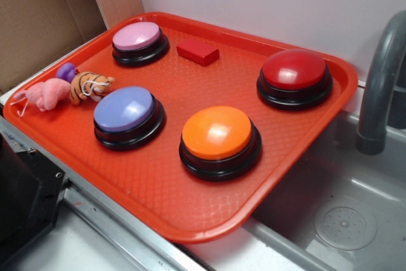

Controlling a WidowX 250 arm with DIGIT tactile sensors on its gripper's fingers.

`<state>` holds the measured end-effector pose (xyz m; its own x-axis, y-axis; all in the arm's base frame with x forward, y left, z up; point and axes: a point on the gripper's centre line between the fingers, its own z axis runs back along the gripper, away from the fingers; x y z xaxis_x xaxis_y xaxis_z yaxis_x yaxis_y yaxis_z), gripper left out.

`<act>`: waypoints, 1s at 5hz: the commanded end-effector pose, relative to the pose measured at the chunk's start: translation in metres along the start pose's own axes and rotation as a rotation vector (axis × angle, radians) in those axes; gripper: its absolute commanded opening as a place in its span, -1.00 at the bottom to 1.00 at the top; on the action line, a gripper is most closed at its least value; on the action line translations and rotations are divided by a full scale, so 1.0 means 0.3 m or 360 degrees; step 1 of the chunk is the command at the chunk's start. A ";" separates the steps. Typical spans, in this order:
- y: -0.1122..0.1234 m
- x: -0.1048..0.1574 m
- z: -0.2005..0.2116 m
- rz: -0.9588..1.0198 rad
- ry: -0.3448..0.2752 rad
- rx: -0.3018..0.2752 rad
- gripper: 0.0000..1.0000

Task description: Push the purple button.

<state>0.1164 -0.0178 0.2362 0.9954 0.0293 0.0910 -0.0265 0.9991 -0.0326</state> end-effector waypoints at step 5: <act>0.079 0.183 -0.543 -0.0447 0.0053 0.0062 1.00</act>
<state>0.1783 0.0037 0.0728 0.9684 -0.2474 0.0312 0.2469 0.9688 0.0202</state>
